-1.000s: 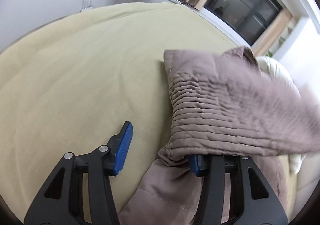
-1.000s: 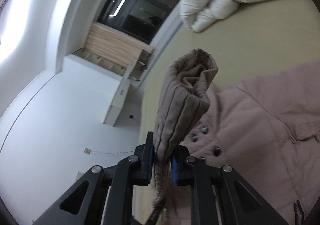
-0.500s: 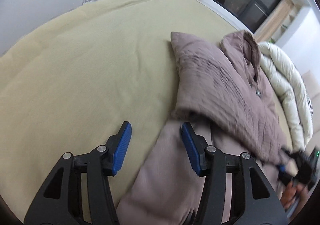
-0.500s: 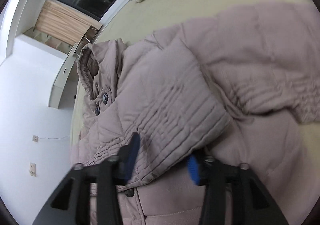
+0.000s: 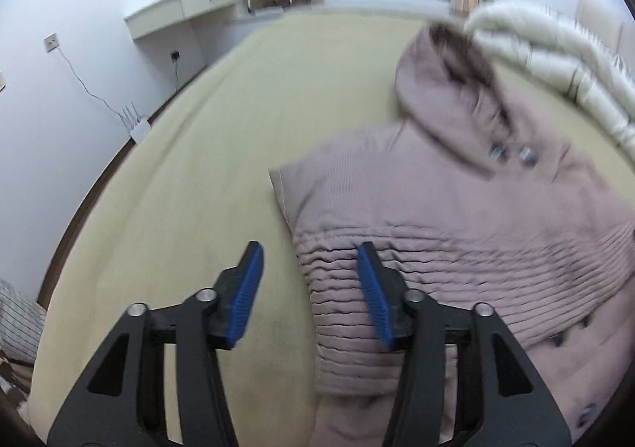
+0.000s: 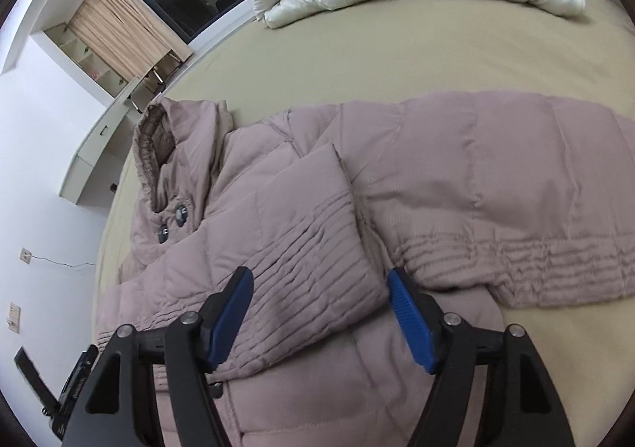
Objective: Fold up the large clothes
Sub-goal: 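Lay the sleeve across the coat front with the right tool and release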
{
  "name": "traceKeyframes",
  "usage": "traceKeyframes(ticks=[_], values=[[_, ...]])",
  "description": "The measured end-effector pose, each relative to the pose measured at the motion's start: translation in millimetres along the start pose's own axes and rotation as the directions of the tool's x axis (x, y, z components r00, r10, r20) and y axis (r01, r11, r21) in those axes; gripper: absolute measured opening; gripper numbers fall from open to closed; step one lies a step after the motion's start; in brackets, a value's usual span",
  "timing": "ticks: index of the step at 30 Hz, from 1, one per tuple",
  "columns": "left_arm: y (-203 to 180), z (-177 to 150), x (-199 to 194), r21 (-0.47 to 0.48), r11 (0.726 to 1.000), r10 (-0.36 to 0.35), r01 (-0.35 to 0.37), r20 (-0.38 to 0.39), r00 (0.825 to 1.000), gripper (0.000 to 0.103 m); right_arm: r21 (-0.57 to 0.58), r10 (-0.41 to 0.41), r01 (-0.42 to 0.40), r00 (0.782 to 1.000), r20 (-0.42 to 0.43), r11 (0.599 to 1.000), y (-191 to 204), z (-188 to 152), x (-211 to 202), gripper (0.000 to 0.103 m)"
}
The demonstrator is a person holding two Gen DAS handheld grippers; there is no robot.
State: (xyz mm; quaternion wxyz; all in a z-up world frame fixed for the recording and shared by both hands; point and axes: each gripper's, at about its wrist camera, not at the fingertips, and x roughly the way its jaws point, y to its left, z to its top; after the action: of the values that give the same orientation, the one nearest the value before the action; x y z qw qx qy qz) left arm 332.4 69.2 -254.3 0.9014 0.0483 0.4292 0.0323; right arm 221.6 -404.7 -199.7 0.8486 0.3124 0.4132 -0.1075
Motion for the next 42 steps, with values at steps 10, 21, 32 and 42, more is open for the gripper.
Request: traceKeyframes(ticks=[10, 21, 32, 42], values=[[27.7, 0.3, 14.1, -0.168, 0.979, -0.121, 0.115, -0.022, 0.992, 0.043, -0.1, -0.086, 0.089, 0.996, 0.028, 0.991, 3.7, 5.0, 1.8, 0.062], [22.7, 47.0, 63.3, -0.068, 0.998, -0.022, 0.018, -0.067, 0.998, 0.038, -0.299, -0.074, 0.078, 0.997, 0.023, 0.951, 55.5, 7.3, 35.8, 0.062], [30.6, 41.9, 36.1, -0.121, 0.992, 0.049, -0.048, 0.005, 0.999, 0.038, -0.387, -0.096, 0.124, 0.991, 0.09, 0.914, 62.6, 12.7, 25.6, 0.064], [-4.3, 1.9, 39.7, 0.024, 0.999, 0.036, -0.034, -0.071, 0.997, 0.035, -0.41, -0.096, 0.095, 0.995, 0.018, 0.907, 61.6, -15.2, 28.9, 0.079]])
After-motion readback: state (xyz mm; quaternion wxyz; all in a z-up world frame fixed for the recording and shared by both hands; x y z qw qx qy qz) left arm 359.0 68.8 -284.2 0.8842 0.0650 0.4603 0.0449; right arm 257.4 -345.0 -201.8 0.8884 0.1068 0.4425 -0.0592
